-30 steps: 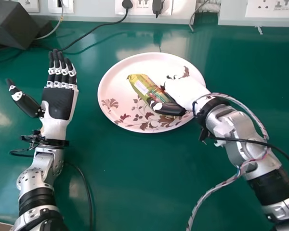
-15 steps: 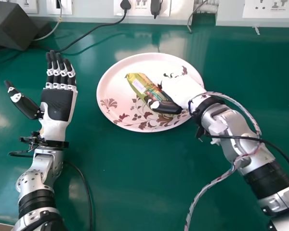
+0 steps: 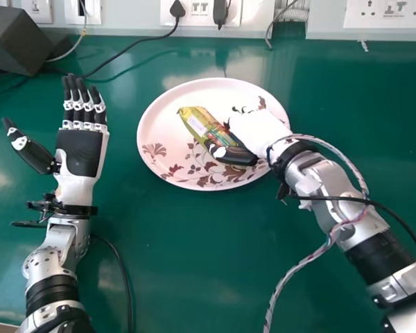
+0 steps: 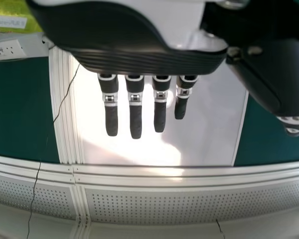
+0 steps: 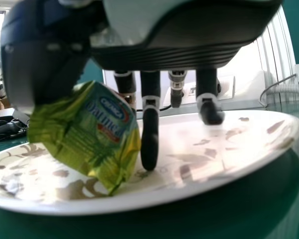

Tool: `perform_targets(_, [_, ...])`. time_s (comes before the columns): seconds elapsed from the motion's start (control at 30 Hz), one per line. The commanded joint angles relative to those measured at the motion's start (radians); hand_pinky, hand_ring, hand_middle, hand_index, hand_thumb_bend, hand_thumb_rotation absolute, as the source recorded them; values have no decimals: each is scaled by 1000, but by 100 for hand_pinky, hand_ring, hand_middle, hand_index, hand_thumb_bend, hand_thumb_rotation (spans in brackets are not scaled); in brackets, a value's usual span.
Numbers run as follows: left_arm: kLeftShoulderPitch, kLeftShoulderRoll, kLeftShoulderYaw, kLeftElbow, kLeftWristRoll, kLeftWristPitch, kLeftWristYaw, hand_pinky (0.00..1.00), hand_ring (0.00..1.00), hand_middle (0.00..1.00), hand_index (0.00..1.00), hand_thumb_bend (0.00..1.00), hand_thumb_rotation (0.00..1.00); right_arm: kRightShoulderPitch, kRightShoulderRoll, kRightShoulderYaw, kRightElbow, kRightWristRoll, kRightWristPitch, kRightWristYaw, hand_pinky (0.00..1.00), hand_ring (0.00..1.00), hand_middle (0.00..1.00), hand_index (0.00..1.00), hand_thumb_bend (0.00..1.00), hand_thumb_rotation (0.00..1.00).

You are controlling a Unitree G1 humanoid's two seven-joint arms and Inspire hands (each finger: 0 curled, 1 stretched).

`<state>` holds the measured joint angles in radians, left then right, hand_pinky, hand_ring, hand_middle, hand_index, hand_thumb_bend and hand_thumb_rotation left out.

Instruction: Pick up biscuit and place it in the plate

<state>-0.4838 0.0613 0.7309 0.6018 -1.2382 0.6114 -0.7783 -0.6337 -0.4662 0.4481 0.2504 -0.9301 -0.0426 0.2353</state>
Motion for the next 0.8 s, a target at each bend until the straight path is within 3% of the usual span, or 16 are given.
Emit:
perform_targets(0.0, [80, -23, -9, 65, 31, 1, -15, 77, 81, 89, 97, 100, 80, 49, 16, 50, 37, -1, -10, 31, 16, 30, 47, 54, 67, 27])
perform_targets(0.1, [87, -21, -11, 58, 26, 19, -11, 77, 81, 89, 97, 100, 80, 50, 16, 56, 43, 1, -15, 18, 22, 36, 53, 55, 70, 30])
perform_targets(0.17, [86, -14, -17, 68, 29, 27, -50, 76, 81, 89, 97, 100, 80, 51, 18, 61, 50, 0, -17, 10, 26, 39, 57, 56, 71, 31])
perform_targets(0.2, [85, -13, -19, 72, 32, 25, -67, 76, 81, 89, 97, 100, 80, 51, 18, 62, 50, 1, -17, 9, 37, 50, 65, 59, 72, 37])
perform_targets(0.27, [84, -17, -24, 72, 47, -1, -90, 77, 81, 90, 97, 100, 81, 50, 17, 63, 50, 5, -16, 10, 45, 57, 70, 62, 72, 40])
perform_targets(0.6, [81, -15, -51, 81, 95, -81, -137, 76, 82, 90, 98, 100, 81, 29, 13, 62, 69, 16, -18, -2, 55, 72, 85, 69, 76, 57])
perform_targets(0.77, [63, 3, -56, 126, 106, -94, -177, 76, 82, 90, 98, 100, 82, 18, 13, 59, 74, 20, -18, -14, 59, 76, 88, 69, 79, 57])
